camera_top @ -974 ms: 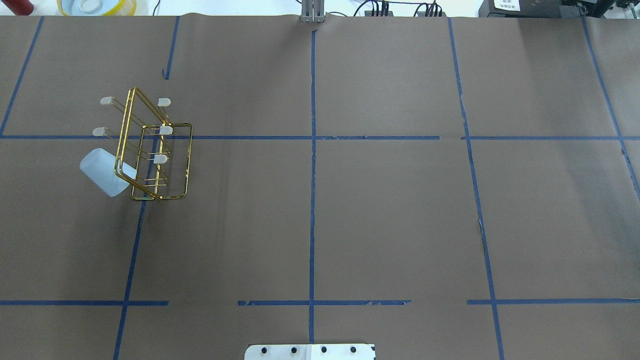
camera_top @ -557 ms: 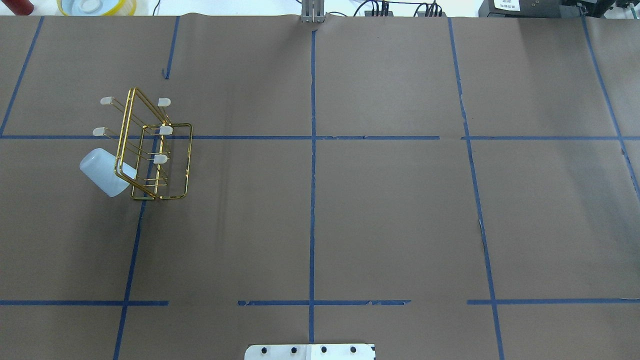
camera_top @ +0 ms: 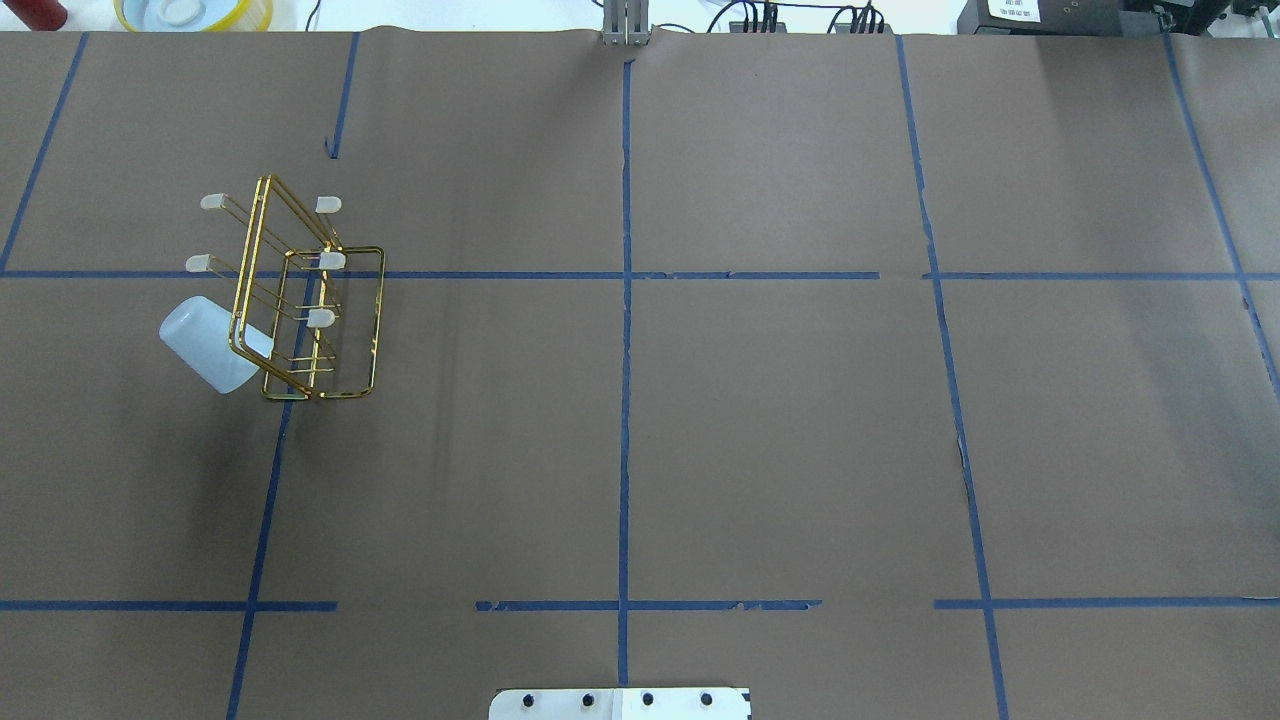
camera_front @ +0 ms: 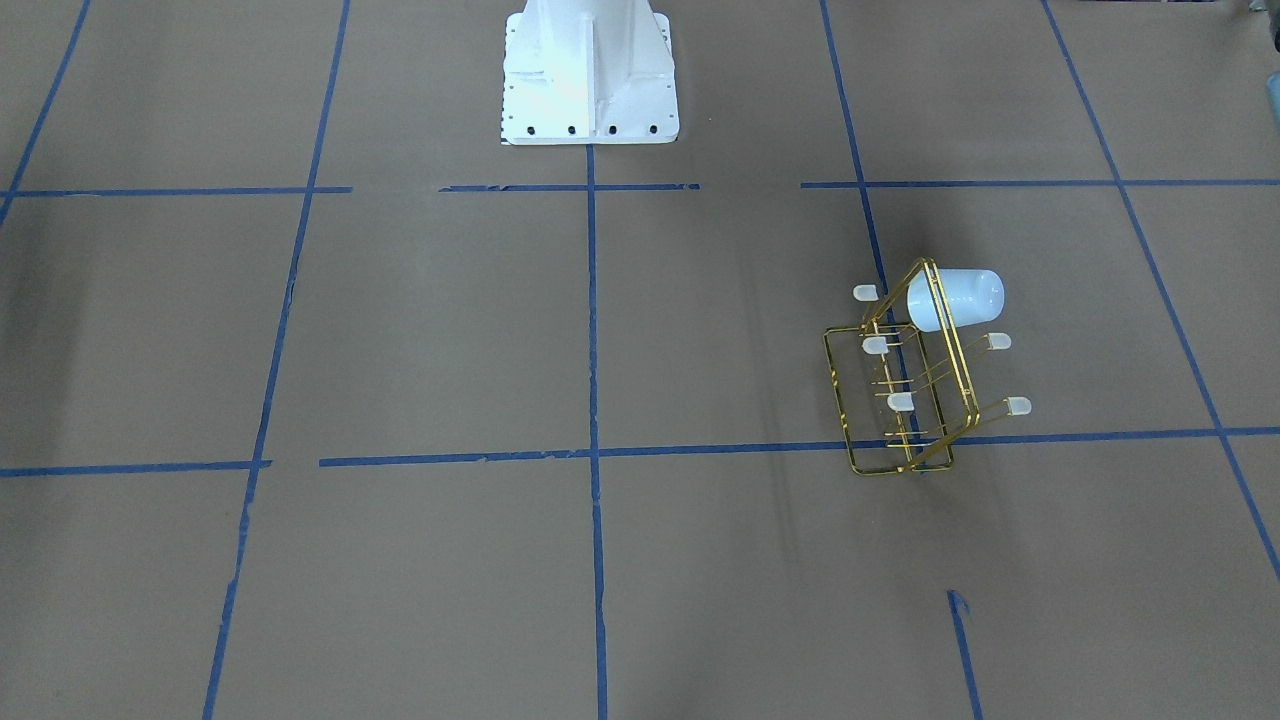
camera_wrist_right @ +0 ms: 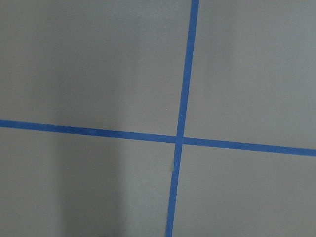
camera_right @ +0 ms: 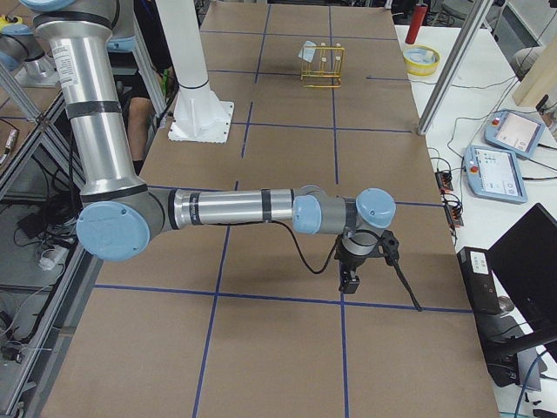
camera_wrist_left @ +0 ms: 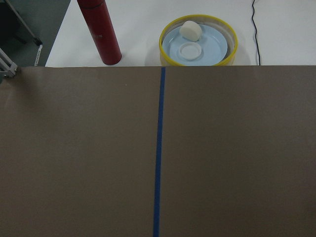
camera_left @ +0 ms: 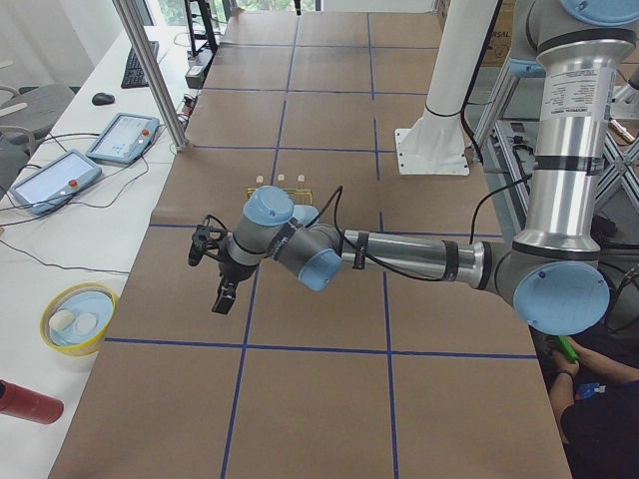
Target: Hang cup on cup holder
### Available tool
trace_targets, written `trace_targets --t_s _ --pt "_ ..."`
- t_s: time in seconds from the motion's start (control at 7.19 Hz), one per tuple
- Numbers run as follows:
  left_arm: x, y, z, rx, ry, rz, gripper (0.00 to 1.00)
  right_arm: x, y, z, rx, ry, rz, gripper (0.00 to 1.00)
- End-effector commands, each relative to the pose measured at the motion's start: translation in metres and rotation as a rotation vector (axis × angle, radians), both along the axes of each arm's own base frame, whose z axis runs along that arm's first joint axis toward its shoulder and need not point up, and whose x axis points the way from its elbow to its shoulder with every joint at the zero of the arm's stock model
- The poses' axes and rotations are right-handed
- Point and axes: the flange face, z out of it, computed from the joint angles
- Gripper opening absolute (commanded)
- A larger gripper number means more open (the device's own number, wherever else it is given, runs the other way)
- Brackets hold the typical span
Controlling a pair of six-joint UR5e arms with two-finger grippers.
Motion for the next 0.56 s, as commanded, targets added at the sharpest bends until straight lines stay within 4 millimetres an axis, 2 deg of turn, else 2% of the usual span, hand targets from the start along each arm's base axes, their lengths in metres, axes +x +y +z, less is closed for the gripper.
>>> trace_targets --t_s 0.0,0.42 --pt "-0.033 0.007 0.020 -0.074 -0.074 0.139 1.00 0.000 0.000 0.000 0.000 0.000 0.000 1.00" --pt "-0.035 0.017 0.042 -0.185 -0.103 0.321 1.00 0.000 0.000 0.000 0.000 0.000 0.000 1.00"
